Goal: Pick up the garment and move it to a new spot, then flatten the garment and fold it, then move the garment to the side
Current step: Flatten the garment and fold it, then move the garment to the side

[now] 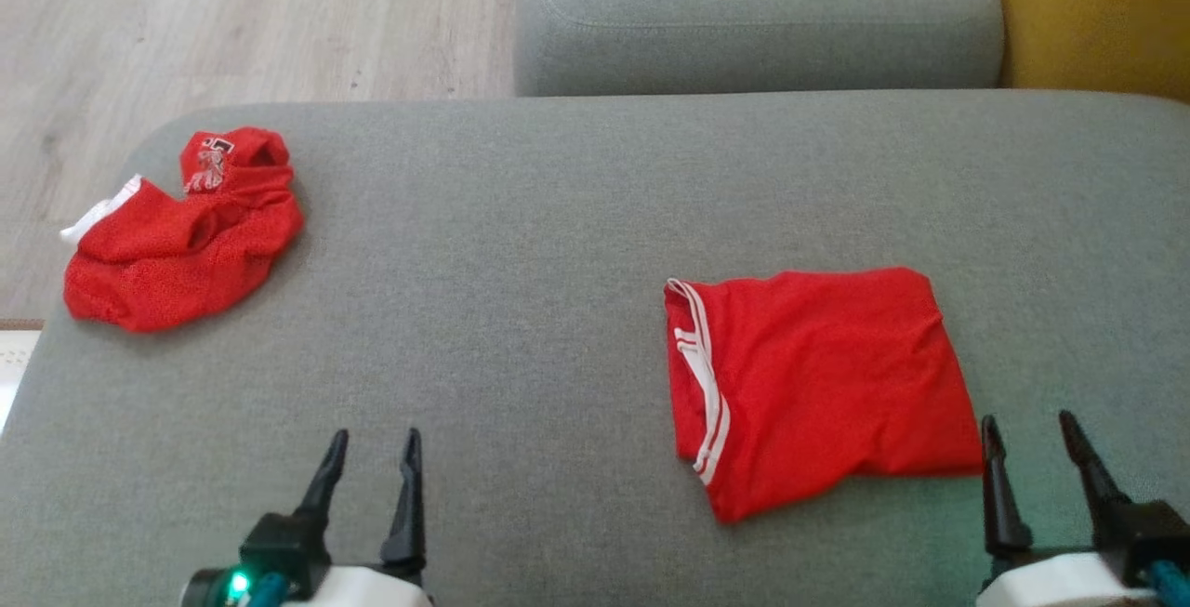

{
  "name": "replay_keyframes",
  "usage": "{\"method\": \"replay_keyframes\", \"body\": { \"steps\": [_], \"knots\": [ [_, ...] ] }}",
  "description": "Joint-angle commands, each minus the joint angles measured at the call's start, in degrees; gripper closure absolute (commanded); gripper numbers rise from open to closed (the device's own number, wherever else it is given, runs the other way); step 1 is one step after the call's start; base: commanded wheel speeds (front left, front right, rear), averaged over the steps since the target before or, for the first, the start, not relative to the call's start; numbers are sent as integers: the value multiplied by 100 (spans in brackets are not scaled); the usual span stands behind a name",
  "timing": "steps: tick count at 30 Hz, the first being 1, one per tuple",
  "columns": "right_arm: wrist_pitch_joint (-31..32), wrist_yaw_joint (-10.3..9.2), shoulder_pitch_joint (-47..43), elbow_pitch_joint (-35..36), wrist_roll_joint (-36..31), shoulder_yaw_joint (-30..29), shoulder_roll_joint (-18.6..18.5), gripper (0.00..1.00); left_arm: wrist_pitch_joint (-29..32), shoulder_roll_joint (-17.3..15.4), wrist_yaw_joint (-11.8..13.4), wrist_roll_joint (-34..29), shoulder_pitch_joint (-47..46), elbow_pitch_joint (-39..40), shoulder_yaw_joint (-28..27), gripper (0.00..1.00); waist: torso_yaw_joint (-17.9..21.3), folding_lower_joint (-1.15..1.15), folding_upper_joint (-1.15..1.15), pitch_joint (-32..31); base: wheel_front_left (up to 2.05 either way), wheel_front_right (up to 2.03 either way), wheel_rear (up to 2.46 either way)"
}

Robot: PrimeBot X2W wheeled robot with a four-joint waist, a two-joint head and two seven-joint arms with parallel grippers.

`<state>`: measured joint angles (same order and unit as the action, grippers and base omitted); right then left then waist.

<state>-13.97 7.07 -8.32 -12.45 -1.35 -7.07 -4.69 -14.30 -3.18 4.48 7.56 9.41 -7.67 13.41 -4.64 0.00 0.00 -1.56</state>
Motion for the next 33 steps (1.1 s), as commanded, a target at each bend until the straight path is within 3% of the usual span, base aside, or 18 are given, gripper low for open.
{"method": "replay_keyframes", "body": {
  "steps": [1, 26, 33],
  "knots": [
    [-91, 42, 66, 105, -2, 121, -34, 0, -70, 30, 13, -26, -137, 169, -266, 0, -26, 0, 0, -28, 0, 0, 0],
    [-102, 42, 28, 146, 165, 198, 137, 0, -70, 30, 65, 69, 30, 183, -412, 0, -164, 0, 0, -103, 0, 0, 0],
    [-102, 42, 317, 185, 293, 442, -78, 0, -70, 30, 79, 80, 40, 208, -404, 0, -151, 0, 0, -48, 0, 0, 0]
  ]
}}
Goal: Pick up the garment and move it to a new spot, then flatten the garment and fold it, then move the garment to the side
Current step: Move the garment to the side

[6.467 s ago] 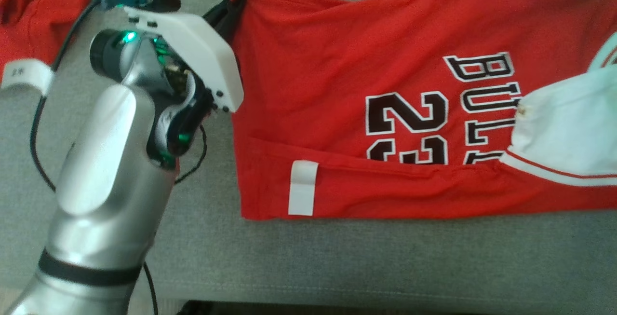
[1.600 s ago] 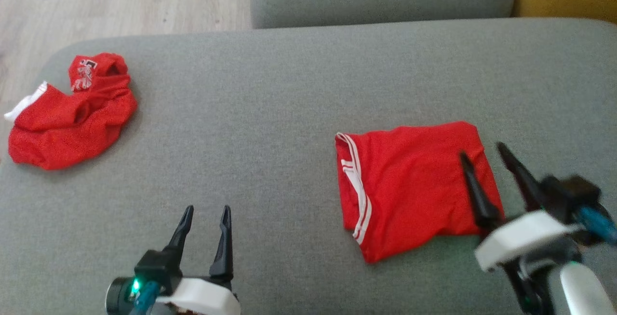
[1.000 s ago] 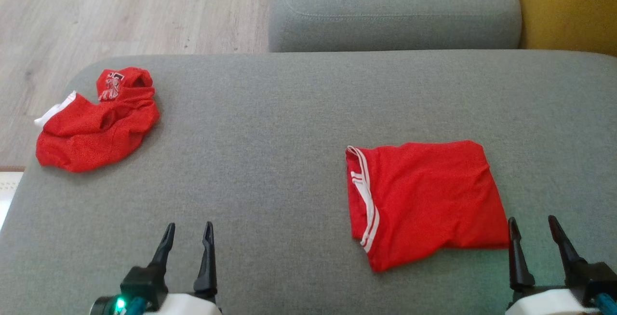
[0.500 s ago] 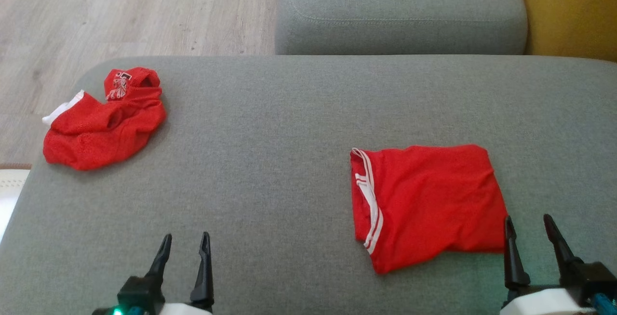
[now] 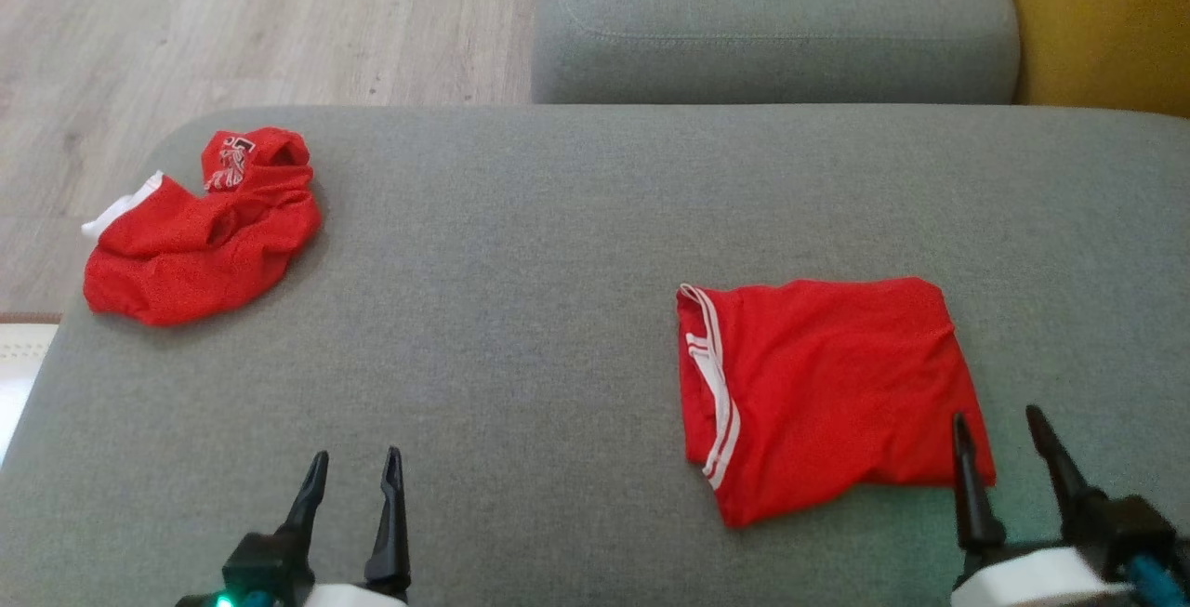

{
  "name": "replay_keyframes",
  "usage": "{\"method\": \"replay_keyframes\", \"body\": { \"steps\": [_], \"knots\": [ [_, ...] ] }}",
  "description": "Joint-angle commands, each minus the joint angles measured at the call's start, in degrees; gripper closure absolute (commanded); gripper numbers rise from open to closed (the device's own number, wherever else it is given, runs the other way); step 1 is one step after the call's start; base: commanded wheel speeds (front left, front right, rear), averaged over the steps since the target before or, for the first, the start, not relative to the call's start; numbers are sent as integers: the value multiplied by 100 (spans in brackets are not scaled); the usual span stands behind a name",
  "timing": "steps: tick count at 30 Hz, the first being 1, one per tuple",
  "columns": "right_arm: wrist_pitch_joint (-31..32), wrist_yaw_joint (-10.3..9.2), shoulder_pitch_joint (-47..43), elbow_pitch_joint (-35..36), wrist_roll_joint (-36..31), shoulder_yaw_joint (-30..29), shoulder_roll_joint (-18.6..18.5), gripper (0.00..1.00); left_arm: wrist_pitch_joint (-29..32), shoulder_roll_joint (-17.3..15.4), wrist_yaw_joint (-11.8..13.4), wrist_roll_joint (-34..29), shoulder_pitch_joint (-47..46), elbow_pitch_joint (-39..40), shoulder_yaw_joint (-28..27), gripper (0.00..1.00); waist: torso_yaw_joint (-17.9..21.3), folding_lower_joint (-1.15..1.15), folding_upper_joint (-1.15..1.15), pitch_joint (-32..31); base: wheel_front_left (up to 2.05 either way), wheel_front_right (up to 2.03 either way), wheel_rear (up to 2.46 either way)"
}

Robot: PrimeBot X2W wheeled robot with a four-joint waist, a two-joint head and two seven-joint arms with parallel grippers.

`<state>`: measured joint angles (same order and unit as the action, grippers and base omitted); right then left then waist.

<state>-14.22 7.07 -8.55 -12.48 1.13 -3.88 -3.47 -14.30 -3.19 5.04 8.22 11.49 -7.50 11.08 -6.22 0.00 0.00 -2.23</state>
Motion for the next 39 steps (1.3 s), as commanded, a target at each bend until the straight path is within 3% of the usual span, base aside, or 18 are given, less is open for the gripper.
{"method": "replay_keyframes", "body": {
  "steps": [1, 3, 9, 16, 22, 23, 24, 30, 34, 39],
  "knots": [
    [-27, 42, 438, 176, 135, 179, -276, 0, -70, 31, 24, 17, -170, 195, -164, 0, 13, 0, 0, 39, 0, 0, 0],
    [371, 42, 681, 167, 408, 303, -457, 0, -70, 31, 28, 29, -176, 199, -146, 0, 29, 0, 0, 88, 0, 0, 0],
    [2499, 42, 1481, -98, 1610, 619, -1046, 0, -70, 31, 31, 60, -293, 203, -27, 0, -15, 0, 0, 364, 0, 0, 0],
    [3669, 42, 2095, -914, 2023, 543, -1445, 0, -70, 31, 56, 97, -505, 179, 97, 0, -261, 0, 0, 630, 0, 0, 0],
    [4113, 42, 2432, -1666, 2237, 529, -1378, 0, -70, 31, 83, 104, -576, 162, 100, 0, -402, 0, 0, 766, 0, 0, 0],
    [4189, 42, 2493, -1737, 2386, 567, -1323, 86, -70, 31, 87, 106, -587, 172, 94, 0, -402, 0, 0, 797, 0, 0, 0],
    [4240, 42, 2557, -1789, 2572, 583, -1279, 100, -70, 31, 96, 108, -598, 183, 90, 0, -391, 0, 0, 827, 0, 0, 0],
    [3683, 42, 3089, -1893, 2698, 560, -1425, 100, -70, 31, 122, 111, -723, 292, 105, 0, -73, 0, 0, 1084, 0, 0, 0],
    [3225, 42, 3673, -2087, 2258, 451, -1704, 100, -70, 31, 74, 10, -884, 402, 111, 0, 327, 0, 0, 1417, 0, 0, 0],
    [2715, 42, 4571, -2609, 1554, -234, -2056, 100, -70, 31, -10, -167, -1152, 611, 100, 0, 753, 0, 0, 2032, 0, 0, 0]
  ]
}}
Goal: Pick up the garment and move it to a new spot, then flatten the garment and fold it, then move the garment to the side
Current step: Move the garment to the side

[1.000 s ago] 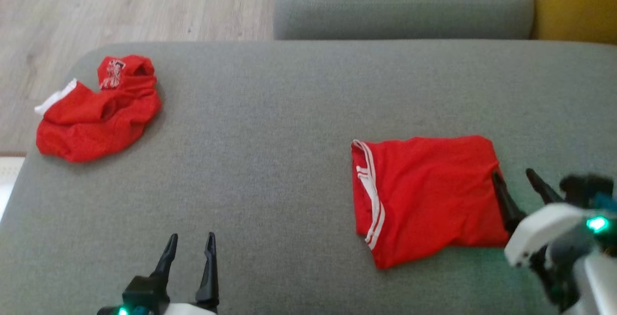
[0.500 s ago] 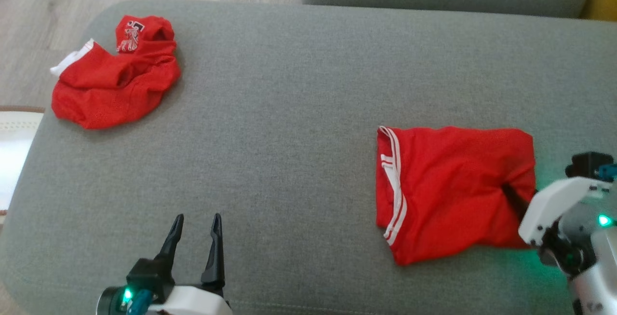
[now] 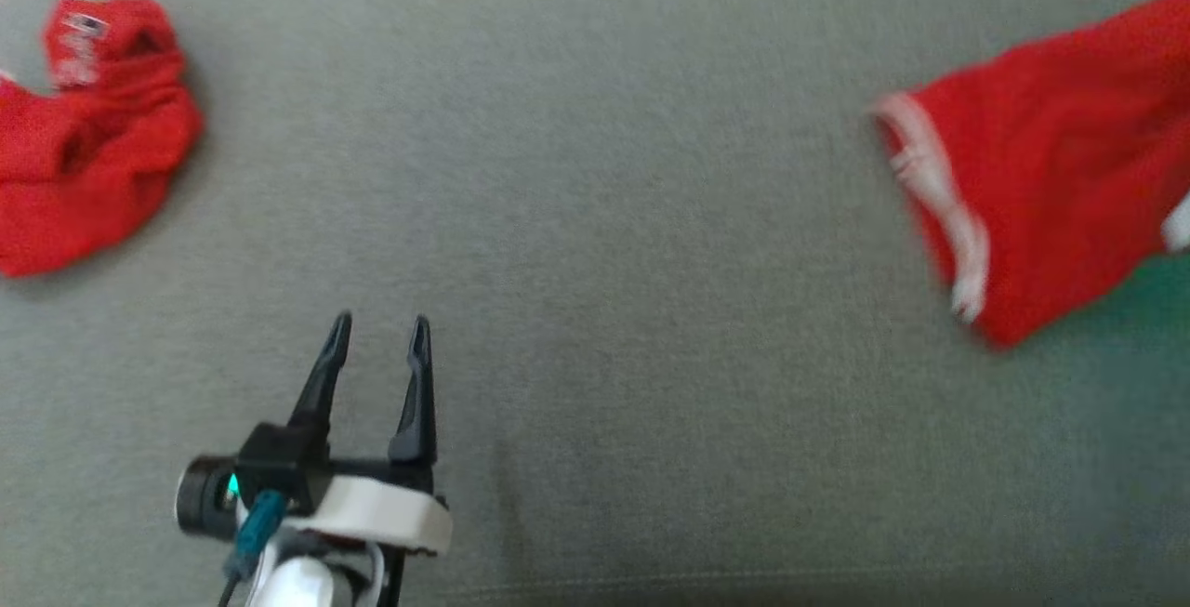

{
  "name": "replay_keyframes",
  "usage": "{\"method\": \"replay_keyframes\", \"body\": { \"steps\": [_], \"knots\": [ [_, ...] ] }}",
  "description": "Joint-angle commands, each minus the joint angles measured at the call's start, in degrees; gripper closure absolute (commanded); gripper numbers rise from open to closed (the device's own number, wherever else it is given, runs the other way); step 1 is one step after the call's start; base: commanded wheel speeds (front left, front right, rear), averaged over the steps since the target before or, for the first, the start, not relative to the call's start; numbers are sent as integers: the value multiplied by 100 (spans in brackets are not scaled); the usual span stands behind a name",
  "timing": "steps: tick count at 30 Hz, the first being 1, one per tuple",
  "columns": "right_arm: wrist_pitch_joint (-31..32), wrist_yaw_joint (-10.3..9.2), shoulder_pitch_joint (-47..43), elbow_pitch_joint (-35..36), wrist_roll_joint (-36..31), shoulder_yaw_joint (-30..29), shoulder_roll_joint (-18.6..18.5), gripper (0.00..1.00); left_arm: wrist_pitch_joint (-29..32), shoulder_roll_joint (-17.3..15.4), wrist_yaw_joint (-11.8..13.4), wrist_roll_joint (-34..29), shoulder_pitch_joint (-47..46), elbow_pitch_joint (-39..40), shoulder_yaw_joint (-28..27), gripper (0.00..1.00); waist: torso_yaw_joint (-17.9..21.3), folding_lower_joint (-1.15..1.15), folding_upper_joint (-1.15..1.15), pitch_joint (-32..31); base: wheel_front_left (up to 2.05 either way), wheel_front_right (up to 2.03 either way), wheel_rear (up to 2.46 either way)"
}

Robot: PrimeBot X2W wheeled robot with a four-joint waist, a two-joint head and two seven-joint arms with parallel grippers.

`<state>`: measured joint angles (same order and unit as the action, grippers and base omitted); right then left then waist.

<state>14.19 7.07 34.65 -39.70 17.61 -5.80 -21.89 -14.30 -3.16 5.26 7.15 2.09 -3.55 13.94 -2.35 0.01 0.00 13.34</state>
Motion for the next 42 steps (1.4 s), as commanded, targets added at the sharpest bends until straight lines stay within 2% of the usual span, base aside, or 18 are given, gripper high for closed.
{"method": "replay_keyframes", "body": {
  "steps": [1, 6, 10, 15, 17, 18, 19, 23, 28, 30, 34, 42],
  "knots": [
    [-220, 42, 407, -6, -228, -189, -313, 100, -70, 28, -64, -105, -266, 251, -173, 0, 403, -1, 0, 584, 0, 0, 0],
    [-714, 42, 1108, -481, -1085, -1011, -642, 100, -70, 28, -176, -301, -398, 436, -170, 0, 491, -1, 0, 1086, 0, 0, 0],
    [-878, 42, 1426, -821, -1775, -1557, -864, 100, -70, 16, -192, -387, -330, 534, -218, 0, 450, -1, 0, 1306, 0, 0, 0],
    [-1095, 42, 1609, -1019, -2781, -2246, -1135, 100, -70, 7, -197, -425, -315, 604, -305, 0, 350, -1, 0, 1356, 0, 0, 0],
    [-1137, 42, 1615, -1024, -3019, -2357, -1155, 100, -70, 7, -196, -423, -320, 612, -319, 0, 333, -1, 0, 1343, 0, 0, 0],
    [-1207, 42, 1615, -1014, -3250, -2417, -1142, 71, -70, 8, -197, -420, -324, 611, -328, 0, 322, -1, 0, 1320, 0, 0, 0],
    [-1266, 42, 1621, -1020, -3429, -2497, -1103, 0, -70, 9, -197, -414, -325, 603, -336, 0, 318, -1, 0, 1284, 0, 0, 0],
    [-1587, 42, 1622, -1016, -4000, -2592, -933, 0, -70, 15, -180, -358, -328, 569, -323, 0, 327, -1, 0, 1098, 0, 0, 0],
    [-2309, 42, 1594, -836, -4218, -2543, -575, 0, -70, 23, -114, -217, -318, 503, -305, 0, 364, -1, 0, 751, 0, 0, 0],
    [-2659, 42, 1433, -657, -4130, -2435, -286, 0, -70, 25, -61, -86, -293, 394, -289, 0, 360, -1, 0, 396, 0, 0, 0],
    [-2847, 42, 894, -119, -3741, -2121, 214, 0, -70, 26, 25, 100, -180, 246, -236, 0, 319, -1, 0, -110, 0, 0, 0],
    [-2881, 42, -1259, 1840, -2860, -1213, 1221, 0, -70, 27, 99, 126, 171, -113, -314, 0, 164, -1, 0, -968, 0, 0, 0]
  ]
}}
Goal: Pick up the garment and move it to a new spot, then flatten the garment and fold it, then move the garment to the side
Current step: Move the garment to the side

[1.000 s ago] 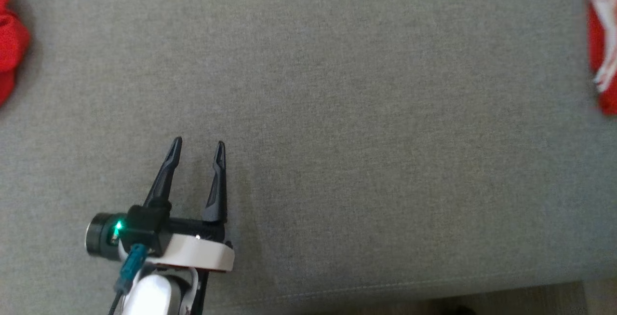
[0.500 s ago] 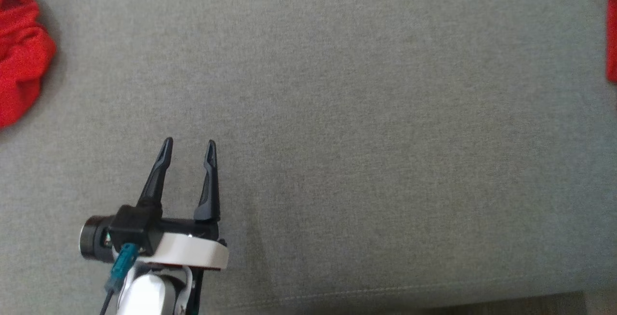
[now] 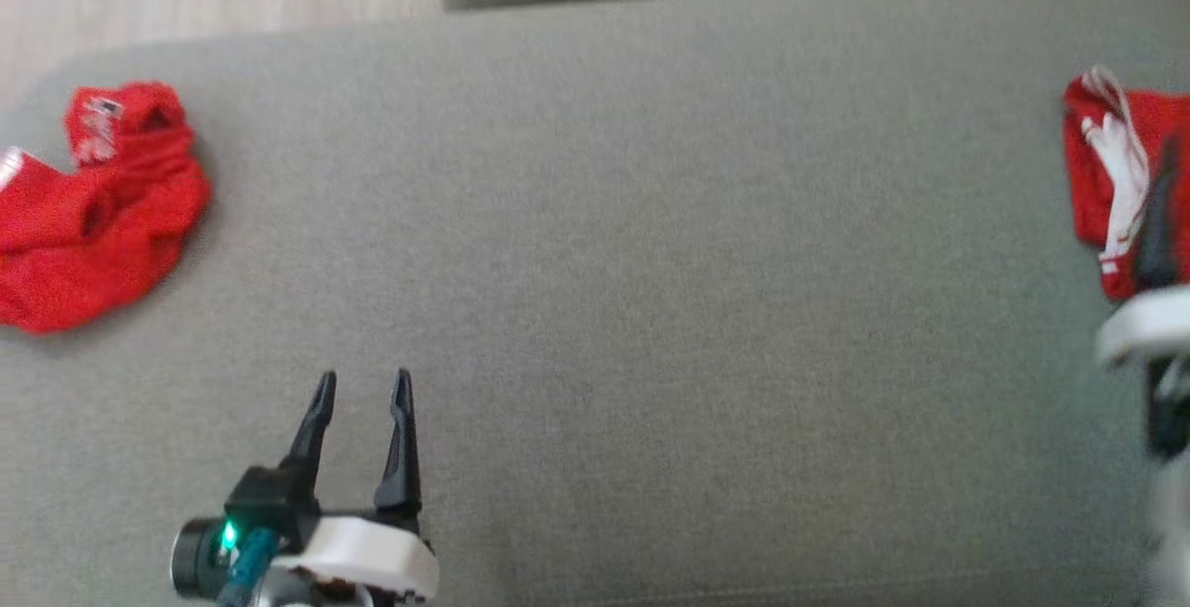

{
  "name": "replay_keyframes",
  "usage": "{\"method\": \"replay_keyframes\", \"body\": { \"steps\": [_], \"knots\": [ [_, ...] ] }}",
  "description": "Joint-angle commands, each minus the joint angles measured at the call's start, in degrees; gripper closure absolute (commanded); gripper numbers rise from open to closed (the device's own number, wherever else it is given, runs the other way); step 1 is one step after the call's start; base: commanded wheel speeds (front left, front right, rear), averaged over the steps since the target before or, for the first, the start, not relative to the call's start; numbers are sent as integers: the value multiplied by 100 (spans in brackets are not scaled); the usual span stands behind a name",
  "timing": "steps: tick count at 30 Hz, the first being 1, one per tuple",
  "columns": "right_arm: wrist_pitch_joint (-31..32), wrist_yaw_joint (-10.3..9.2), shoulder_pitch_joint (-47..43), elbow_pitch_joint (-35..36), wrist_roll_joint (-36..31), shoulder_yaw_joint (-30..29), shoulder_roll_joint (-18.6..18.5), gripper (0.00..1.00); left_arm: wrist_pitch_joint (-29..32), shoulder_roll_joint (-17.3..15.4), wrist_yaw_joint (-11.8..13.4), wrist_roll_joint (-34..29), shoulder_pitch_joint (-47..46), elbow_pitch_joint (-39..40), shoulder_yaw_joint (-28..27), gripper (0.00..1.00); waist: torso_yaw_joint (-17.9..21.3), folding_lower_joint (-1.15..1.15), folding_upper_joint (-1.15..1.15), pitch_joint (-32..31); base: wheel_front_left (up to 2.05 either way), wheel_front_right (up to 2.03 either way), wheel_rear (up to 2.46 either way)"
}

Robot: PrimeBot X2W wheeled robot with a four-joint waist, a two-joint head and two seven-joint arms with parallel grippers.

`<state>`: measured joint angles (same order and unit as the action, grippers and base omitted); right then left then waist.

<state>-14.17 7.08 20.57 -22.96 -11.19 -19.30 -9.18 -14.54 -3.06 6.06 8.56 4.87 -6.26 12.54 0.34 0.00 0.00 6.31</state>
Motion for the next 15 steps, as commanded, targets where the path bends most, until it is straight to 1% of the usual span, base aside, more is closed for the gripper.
{"method": "replay_keyframes", "body": {
  "steps": [1, 3, 5, 7, 10, 12, 15],
  "knots": [
    [-38, 41, -147, 394, 147, 247, 79, 0, -46, 17, 19, -31, -75, 116, -195, 0, -137, 0, 0, -326, 0, 0, 0],
    [26, 41, -722, 749, 465, 512, 305, 0, -46, 17, 10, -58, -10, 34, -232, 0, -203, 0, 0, -441, 0, 0, 0],
    [28, 41, -1262, 1033, 583, 678, 428, 0, -46, 18, -25, -64, 50, -30, -237, 0, -294, 0, 0, -547, 0, 0, 0],
    [11, 41, -1723, 1167, 732, 747, 524, 0, -46, 18, -49, -76, 106, -86, -243, 0, -384, 0, 0, -624, 0, 0, 0],
    [-37, 41, -2235, 1210, 905, 844, 602, 0, -46, 18, -69, -102, 165, -197, -251, 0, -496, 0, 0, -687, 0, 0, 0],
    [-65, 41, -2510, 1168, 885, 1033, 620, 0, -46, 18, -35, -127, 201, -278, -273, 0, -540, 0, 0, -719, 0, 0, 0],
    [-78, 41, -2772, 1049, 1081, 1399, 627, 0, -46, 18, -2, -107, 252, -333, -300, 0, -583, 0, 0, -750, 0, 0, 0]
  ]
}}
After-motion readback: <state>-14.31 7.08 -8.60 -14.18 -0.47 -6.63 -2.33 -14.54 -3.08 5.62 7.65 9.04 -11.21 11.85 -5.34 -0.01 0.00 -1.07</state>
